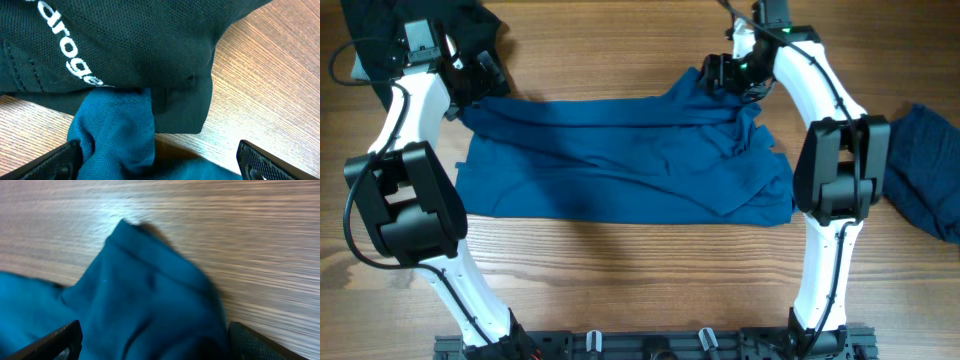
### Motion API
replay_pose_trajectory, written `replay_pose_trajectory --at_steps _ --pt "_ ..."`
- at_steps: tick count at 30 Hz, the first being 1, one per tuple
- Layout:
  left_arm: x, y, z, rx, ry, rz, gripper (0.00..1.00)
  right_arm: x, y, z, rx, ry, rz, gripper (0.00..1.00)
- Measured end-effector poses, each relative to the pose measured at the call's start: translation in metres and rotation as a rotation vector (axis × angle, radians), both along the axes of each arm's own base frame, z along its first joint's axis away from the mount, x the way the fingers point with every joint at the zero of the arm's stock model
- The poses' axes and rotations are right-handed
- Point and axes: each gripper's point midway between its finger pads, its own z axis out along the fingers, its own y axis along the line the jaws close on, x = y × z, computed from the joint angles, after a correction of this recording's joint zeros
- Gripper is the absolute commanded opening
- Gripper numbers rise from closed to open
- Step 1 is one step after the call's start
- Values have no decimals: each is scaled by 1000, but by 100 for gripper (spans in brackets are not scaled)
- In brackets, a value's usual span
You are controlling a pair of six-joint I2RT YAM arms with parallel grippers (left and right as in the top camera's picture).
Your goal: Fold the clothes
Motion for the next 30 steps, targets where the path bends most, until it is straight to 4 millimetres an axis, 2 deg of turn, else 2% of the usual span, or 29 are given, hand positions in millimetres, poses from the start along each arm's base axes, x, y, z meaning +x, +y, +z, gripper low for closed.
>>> replay_pose_trajectory --at_steps 2,5,8,10,13,16,17,19,22,24,27,30 --pt "0 0 0 -1 1 0 99 -2 8 0 -1 2 17 91" --pt "-1 0 0 -1 3 0 98 -5 14 0 3 8 28 79" --pt "-1 0 0 -1 3 0 93 -6 14 0 10 14 23 51" --pt "-1 0 0 -1 3 0 86 -6 13 -1 11 15 20 34" --pt "-1 0 0 -2 3 1 78 -4 13 -2 12 16 9 16" --pt "-1 -1 0 -4 3 -2 58 -2 11 -2 4 10 -6 4" --pt "-1 -1 0 -2 3 -5 43 -1 10 -3 -3 8 -11 4" --pt "-1 -1 0 -5 3 0 26 0 7 -4 -18 7 -21 4" --pt "0 -1 0 -4 2 0 10 0 5 -5 -30 8 -28 4" --pt "-1 -1 0 -3 2 -3 4 0 4 -5 -36 10 -33 4" --pt "-2 -1 -1 -3 7 -5 4 -1 -2 -6 -42 20 -43 4" --pt "-4 -1 -2 -5 19 -5 4 -5 -23 -4 -46 54 -93 4"
